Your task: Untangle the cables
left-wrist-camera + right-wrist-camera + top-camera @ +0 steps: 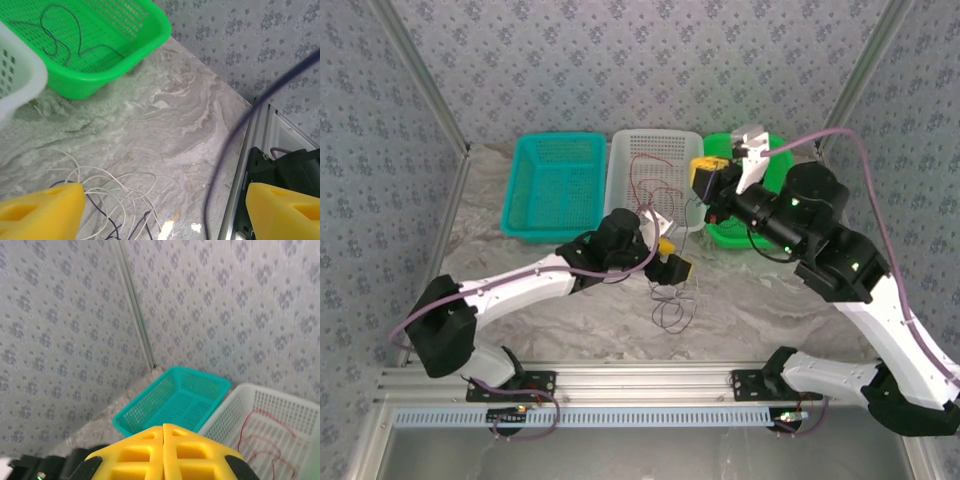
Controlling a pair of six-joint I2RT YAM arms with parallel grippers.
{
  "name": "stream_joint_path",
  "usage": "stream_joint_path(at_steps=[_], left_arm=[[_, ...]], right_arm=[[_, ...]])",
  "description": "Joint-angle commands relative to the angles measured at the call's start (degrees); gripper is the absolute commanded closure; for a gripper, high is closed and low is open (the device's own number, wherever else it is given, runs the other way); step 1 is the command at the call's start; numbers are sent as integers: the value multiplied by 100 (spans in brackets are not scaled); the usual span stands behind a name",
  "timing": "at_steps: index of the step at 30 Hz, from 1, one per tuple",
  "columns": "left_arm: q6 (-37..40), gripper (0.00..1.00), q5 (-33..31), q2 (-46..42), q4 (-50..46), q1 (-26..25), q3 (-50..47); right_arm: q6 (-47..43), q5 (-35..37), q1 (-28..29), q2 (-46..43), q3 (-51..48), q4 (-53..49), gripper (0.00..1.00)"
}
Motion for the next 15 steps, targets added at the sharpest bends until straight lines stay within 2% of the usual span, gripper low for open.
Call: stream_joint_path(at_steps=[1,11,15], left_arm=[[-90,18,359,278,245,-73,166],[-120,23,345,747,391,-104,293],[-97,25,482,989,303,-106,383]], right_arm=[[-263,-28,-36,98,519,30,100],[-415,72,-56,184,1098,298,100],[-432,193,-87,-32,1039,789,100]])
